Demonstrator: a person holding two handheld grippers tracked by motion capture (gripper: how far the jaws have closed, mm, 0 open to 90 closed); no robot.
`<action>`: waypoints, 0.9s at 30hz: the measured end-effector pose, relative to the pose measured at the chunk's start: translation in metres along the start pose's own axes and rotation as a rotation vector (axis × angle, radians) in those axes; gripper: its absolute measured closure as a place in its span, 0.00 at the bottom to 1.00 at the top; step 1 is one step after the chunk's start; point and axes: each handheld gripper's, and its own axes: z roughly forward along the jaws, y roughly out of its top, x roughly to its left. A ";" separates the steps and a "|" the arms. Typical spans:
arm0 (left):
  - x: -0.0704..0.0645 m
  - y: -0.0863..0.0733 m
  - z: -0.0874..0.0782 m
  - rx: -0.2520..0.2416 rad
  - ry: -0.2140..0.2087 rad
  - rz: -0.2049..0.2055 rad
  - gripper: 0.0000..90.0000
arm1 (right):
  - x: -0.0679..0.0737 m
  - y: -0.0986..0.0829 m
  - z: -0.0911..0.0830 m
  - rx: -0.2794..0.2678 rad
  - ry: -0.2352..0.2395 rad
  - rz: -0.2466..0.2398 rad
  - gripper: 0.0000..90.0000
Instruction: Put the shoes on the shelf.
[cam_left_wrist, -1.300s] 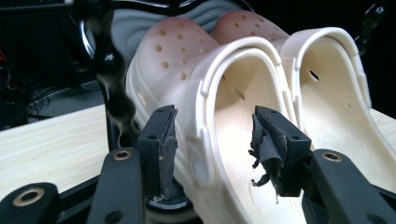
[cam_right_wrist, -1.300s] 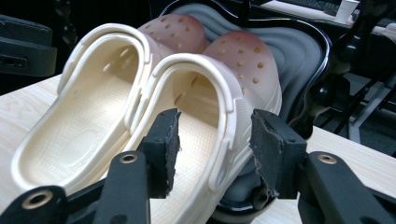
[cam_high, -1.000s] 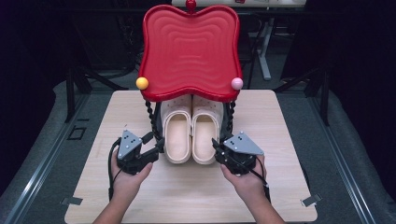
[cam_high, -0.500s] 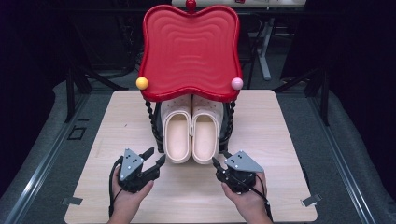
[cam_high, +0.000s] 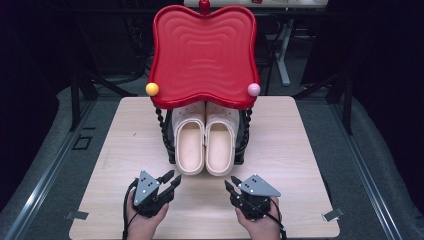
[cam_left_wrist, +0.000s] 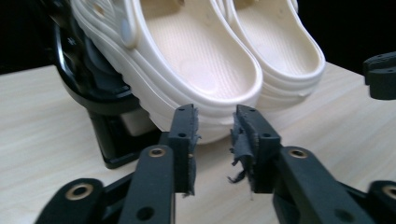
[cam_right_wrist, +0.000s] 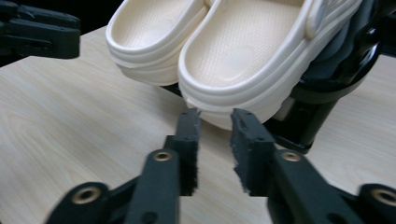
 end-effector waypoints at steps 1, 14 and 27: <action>-0.001 -0.002 0.001 0.008 -0.004 0.003 0.85 | 0.002 -0.002 0.002 0.000 0.000 0.000 0.89; -0.006 -0.011 0.025 0.089 -0.060 -0.006 1.00 | -0.003 -0.004 0.032 0.065 0.063 0.053 1.00; -0.006 -0.005 0.031 0.088 -0.052 -0.015 1.00 | -0.002 -0.004 0.042 0.071 0.069 0.062 1.00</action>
